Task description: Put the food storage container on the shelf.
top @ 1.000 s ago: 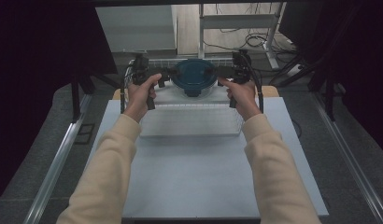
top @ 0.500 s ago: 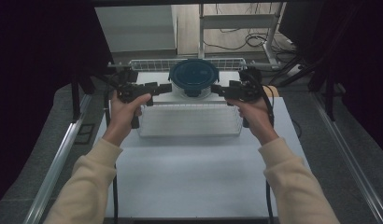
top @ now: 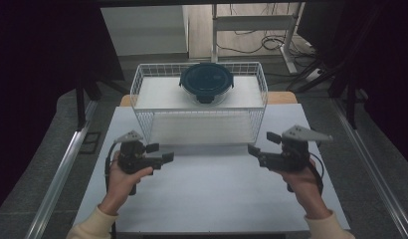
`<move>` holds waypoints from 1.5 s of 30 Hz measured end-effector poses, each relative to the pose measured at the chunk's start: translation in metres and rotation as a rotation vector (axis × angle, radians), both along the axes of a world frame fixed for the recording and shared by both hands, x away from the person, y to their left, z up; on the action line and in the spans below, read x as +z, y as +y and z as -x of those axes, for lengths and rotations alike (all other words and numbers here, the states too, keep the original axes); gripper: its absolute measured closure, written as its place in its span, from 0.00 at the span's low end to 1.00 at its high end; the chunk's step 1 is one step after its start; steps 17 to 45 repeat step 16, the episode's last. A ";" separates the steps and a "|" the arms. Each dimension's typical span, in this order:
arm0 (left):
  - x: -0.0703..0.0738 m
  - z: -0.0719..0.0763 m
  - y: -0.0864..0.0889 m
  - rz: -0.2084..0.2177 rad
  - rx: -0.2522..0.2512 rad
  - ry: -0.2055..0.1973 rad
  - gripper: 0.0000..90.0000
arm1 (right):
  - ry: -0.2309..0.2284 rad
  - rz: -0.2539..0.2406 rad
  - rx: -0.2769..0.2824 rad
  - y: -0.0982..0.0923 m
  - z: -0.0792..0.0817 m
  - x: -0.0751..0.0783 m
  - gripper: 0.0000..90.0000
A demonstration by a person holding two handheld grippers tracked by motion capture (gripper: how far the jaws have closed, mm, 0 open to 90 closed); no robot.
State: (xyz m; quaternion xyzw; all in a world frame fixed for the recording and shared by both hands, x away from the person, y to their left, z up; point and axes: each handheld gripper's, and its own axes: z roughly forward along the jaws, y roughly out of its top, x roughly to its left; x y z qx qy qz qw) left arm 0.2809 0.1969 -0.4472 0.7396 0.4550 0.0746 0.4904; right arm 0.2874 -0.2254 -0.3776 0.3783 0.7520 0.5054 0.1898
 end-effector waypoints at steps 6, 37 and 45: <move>-0.031 0.022 0.003 -0.060 0.025 0.004 0.25 | 0.094 0.046 -0.048 -0.024 0.014 -0.053 0.23; -0.049 0.028 -0.003 -0.119 0.006 0.003 0.26 | 0.107 0.073 -0.045 -0.026 0.019 -0.075 0.21; -0.049 0.028 -0.003 -0.119 0.006 0.003 0.26 | 0.107 0.073 -0.045 -0.026 0.019 -0.075 0.21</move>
